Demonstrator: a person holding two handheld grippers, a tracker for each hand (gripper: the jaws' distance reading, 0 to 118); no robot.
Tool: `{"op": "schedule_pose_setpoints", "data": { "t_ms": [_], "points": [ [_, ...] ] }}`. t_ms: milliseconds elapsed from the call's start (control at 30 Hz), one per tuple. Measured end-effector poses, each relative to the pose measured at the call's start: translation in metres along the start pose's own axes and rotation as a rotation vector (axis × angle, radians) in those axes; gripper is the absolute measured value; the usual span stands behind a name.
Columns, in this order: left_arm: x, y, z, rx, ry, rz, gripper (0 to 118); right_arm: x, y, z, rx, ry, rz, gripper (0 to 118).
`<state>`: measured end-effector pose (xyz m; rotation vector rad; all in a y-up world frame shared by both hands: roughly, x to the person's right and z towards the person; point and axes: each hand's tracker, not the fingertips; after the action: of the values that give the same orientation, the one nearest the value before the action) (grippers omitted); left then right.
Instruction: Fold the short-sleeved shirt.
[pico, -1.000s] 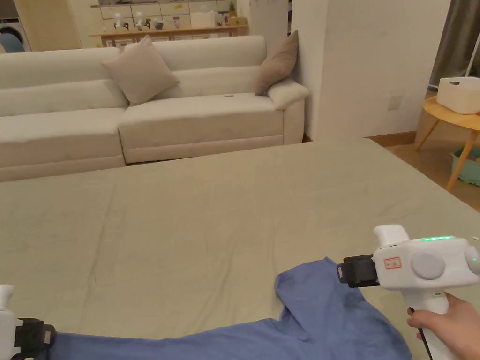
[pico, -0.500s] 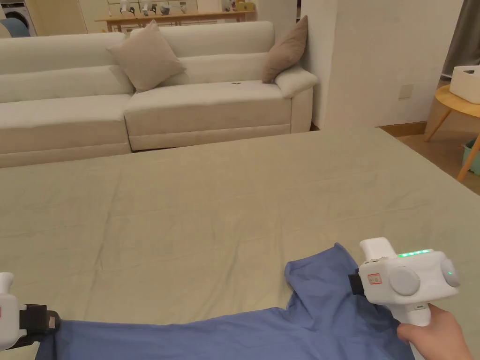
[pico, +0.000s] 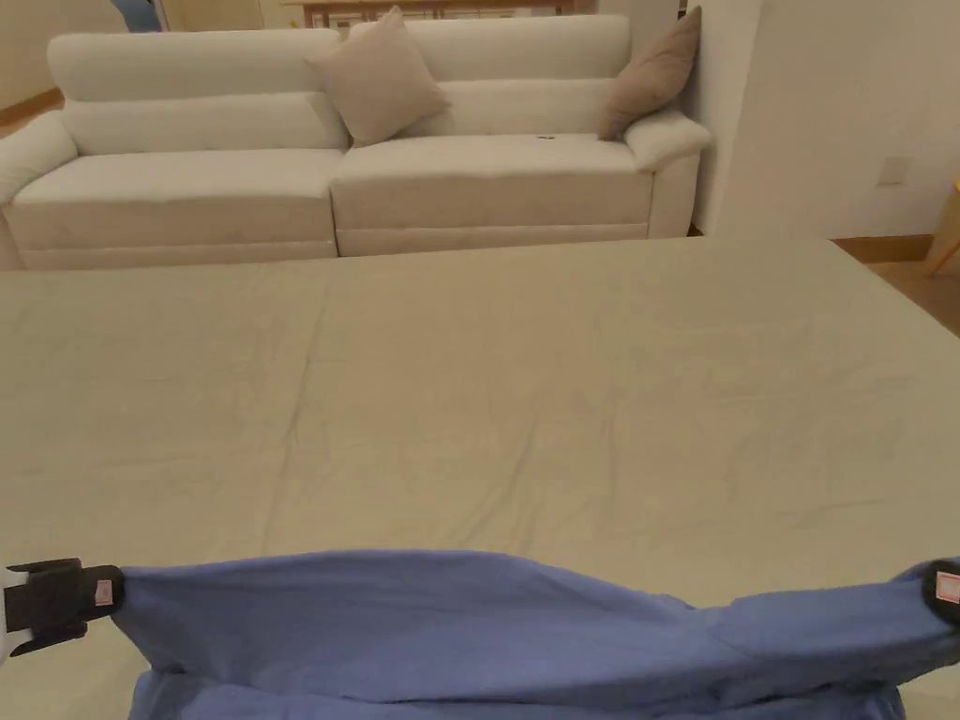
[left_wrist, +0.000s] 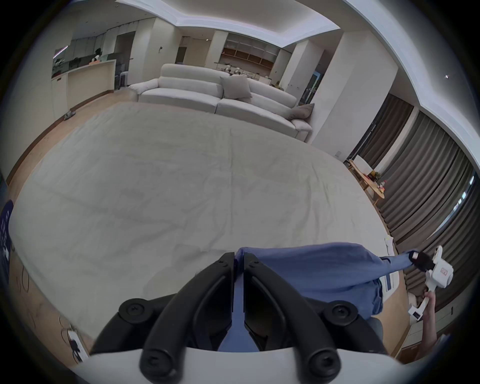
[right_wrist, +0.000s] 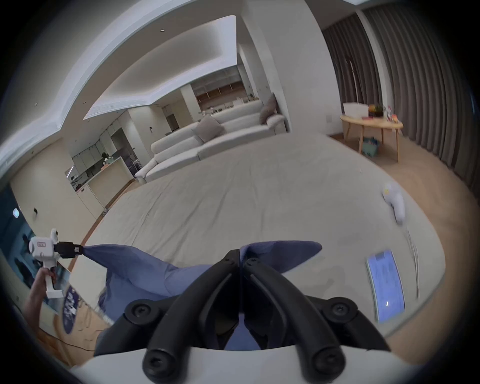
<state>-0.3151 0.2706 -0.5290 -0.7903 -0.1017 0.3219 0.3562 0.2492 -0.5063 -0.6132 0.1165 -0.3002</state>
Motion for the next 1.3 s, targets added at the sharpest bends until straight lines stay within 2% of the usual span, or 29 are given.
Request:
{"op": "schedule_pose_setpoints", "data": {
  "t_ms": [33,167,267,333,467,533,567,600,667,700,733,767,800,867,900,933,967,1000,1033,1067,1100,1133,1167,1200,1300],
  "points": [
    [-0.006,-0.011,0.009,-0.019,0.009,0.016,6,0.006,-0.014,0.008,-0.035,-0.007,-0.022,2],
    [-0.023,-0.052,0.020,-0.112,0.126,-0.042,6,0.029,-0.064,0.011,-0.202,-0.084,0.006,2],
    [-0.046,-0.078,0.017,-0.212,0.151,0.033,6,0.043,-0.094,0.000,-0.314,-0.096,0.001,2],
    [-0.057,-0.095,0.012,-0.241,0.147,0.060,6,0.045,-0.109,-0.009,-0.381,-0.111,0.054,2],
    [-0.065,-0.122,0.002,-0.301,0.118,0.112,6,0.045,-0.128,-0.026,-0.478,-0.097,0.101,2],
    [-0.057,-0.126,0.005,-0.245,0.086,0.112,6,0.037,-0.129,-0.028,-0.462,-0.133,0.184,2],
    [-0.050,-0.127,0.008,-0.224,0.083,0.108,6,0.031,-0.126,-0.028,-0.470,-0.133,0.232,11],
    [-0.047,-0.125,0.009,-0.214,0.068,0.107,6,0.033,-0.124,-0.027,-0.464,-0.153,0.244,36],
    [-0.039,-0.117,0.017,-0.136,0.033,0.098,9,0.034,-0.108,-0.016,-0.405,-0.187,0.233,112],
    [-0.033,-0.112,0.026,-0.086,0.026,0.083,22,0.031,-0.095,-0.002,-0.326,-0.134,0.191,118],
    [-0.028,-0.105,0.034,-0.039,0.024,0.084,52,0.025,-0.079,0.017,-0.192,-0.114,0.160,116],
    [-0.021,-0.098,0.042,0.005,0.036,0.089,101,0.013,-0.061,0.040,-0.080,-0.113,0.133,115],
    [-0.016,-0.093,0.047,0.041,0.037,0.086,118,0.007,-0.047,0.054,0.004,-0.086,0.118,115],
    [-0.004,-0.086,0.064,0.132,0.019,0.043,117,-0.001,-0.021,0.080,0.208,-0.048,0.091,117],
    [0.002,-0.081,0.069,0.151,0.046,0.009,117,-0.008,-0.011,0.091,0.257,-0.048,0.094,118],
    [0.007,-0.075,0.070,0.123,0.074,-0.022,117,-0.011,-0.002,0.096,0.267,-0.055,0.098,118],
    [-0.025,-0.071,0.060,0.058,0.091,-0.031,112,-0.013,0.006,0.099,0.235,-0.059,0.096,113],
    [-0.030,-0.067,0.058,-0.004,0.088,-0.031,92,-0.015,0.011,0.100,0.229,-0.062,0.096,101],
    [-0.037,-0.071,0.056,0.023,0.060,-0.041,49,-0.021,0.012,0.100,0.233,-0.071,0.098,72],
    [-0.044,-0.076,0.055,0.068,0.033,-0.066,0,-0.022,0.011,0.100,0.249,-0.080,0.111,16],
    [-0.026,-0.076,0.061,0.046,0.056,-0.077,0,-0.023,0.011,0.098,0.252,-0.109,0.124,0],
    [-0.024,-0.075,0.056,-0.003,0.150,-0.101,0,-0.025,0.011,0.093,0.228,-0.162,0.136,0],
    [-0.027,-0.077,0.052,0.009,0.143,-0.102,0,-0.030,0.011,0.091,0.241,-0.178,0.159,0],
    [-0.033,-0.078,0.050,0.014,0.103,-0.093,0,-0.030,0.011,0.091,0.240,-0.162,0.151,0],
    [-0.033,-0.075,0.037,-0.028,-0.017,0.058,0,-0.040,0.011,0.095,0.288,-0.191,0.164,0]
  ]
}}
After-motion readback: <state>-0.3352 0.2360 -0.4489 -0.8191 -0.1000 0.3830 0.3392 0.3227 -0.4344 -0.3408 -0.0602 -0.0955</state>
